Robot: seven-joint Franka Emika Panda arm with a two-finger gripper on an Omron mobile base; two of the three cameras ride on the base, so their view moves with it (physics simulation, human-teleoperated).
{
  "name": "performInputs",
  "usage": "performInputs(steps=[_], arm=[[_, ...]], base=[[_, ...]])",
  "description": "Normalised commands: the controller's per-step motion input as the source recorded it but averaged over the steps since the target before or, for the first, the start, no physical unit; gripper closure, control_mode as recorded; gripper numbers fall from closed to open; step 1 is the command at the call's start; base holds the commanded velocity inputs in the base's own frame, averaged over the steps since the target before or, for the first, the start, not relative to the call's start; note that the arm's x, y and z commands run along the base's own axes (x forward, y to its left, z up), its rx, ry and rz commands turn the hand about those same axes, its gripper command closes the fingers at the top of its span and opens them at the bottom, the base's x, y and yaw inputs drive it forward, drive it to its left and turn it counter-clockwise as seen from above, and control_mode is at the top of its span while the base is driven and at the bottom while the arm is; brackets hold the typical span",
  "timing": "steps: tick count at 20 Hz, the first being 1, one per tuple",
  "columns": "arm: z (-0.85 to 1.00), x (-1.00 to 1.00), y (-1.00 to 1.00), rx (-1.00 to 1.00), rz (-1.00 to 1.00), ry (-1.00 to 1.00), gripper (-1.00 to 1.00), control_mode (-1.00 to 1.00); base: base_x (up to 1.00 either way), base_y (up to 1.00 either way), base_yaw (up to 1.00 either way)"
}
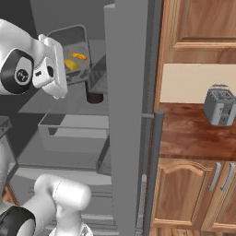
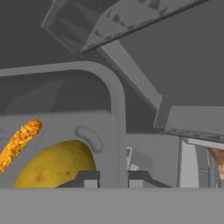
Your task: Place the tupperware on the top shelf of the fridge. Make space for the tupperware among the existing items by rearranging them on the shelves if needed. Close the fridge door when finished.
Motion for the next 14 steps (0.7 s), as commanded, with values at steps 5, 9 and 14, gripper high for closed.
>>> performInputs(steps=[5, 9, 14], arm=[[0.17, 0.71, -0.07, 0.00, -0.04, 0.00, 1.00, -1.00], [0.00, 0.70, -0.11, 0.00, -0.04, 0.00, 1.00, -1.00], [0.00, 0.73, -0.06, 0.00, -0.03, 0.00, 1.00, -1.00]], base=[[0.00, 0.00, 0.00], [0.00, 0.00, 0.00], [0.00, 0.00, 0.00]])
